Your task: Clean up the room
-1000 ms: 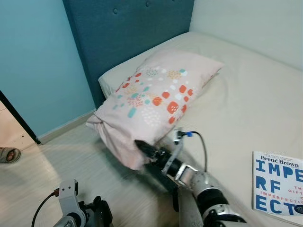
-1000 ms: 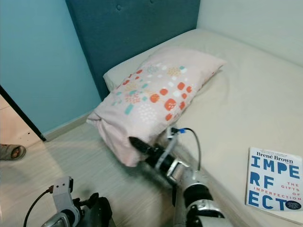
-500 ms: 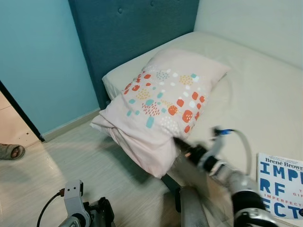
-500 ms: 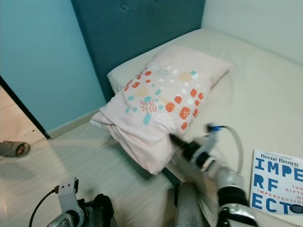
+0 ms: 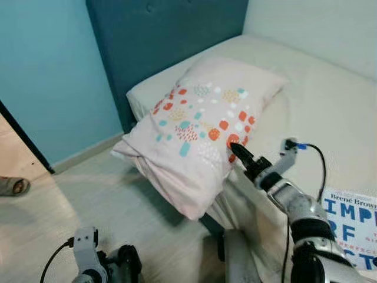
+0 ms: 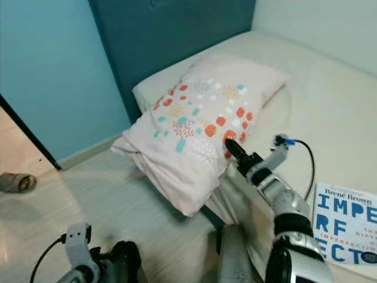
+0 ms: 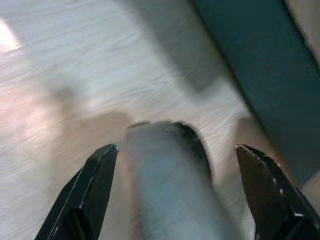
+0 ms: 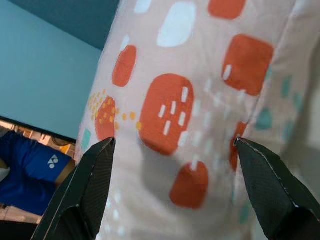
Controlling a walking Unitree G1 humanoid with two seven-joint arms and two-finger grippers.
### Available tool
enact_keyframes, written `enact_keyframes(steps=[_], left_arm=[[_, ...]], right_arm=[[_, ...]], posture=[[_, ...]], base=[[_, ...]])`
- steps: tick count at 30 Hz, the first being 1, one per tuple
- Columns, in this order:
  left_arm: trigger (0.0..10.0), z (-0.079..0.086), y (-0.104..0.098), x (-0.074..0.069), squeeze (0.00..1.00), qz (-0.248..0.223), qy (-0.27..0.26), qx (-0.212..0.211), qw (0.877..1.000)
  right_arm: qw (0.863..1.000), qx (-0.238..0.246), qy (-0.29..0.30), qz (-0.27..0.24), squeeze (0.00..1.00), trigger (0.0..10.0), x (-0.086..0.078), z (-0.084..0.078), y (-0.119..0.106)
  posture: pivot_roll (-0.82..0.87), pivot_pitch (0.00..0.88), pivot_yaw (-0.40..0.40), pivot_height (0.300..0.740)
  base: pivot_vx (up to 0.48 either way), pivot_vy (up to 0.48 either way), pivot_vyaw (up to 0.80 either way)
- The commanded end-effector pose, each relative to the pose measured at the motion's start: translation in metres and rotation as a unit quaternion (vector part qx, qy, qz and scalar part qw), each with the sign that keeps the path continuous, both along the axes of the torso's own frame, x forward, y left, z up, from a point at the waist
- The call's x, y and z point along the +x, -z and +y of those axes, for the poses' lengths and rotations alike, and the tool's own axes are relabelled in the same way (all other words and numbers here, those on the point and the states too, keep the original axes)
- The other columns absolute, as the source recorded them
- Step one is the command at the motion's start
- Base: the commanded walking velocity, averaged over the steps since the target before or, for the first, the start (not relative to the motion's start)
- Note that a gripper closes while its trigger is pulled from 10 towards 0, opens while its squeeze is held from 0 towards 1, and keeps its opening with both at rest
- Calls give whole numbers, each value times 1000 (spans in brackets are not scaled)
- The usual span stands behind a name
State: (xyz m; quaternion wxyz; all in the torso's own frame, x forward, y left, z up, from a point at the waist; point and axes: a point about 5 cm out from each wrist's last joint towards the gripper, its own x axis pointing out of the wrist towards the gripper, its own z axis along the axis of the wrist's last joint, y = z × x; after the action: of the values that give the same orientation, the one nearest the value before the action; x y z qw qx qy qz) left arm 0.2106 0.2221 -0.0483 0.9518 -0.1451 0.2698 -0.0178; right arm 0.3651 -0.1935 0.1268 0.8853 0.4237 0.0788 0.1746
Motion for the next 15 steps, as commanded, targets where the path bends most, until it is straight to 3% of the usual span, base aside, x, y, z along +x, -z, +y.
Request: enact_keyframes(steps=[1,11,13,15], left_arm=[[10000,10,12,-25,0,37,-2,0,999],[10000,24,12,-43,0,27,6,11,1000],[10000,26,12,-46,0,26,10,14,1000],[10000,27,11,-48,0,25,13,15,999]], right_arm=[[999,8,33,21,0,10000,5,1,2],[997,-10,65,49,0,10000,15,10,-1],[997,4,59,47,0,10000,16,15,-1],[998,34,24,42,0,10000,16,30,0]], posture=[[46,303,45,481],[79,365,59,481],[87,375,59,481],[96,387,65,481]], base=[[0,0,0],[0,0,0],[0,0,0],[0,0,0]])
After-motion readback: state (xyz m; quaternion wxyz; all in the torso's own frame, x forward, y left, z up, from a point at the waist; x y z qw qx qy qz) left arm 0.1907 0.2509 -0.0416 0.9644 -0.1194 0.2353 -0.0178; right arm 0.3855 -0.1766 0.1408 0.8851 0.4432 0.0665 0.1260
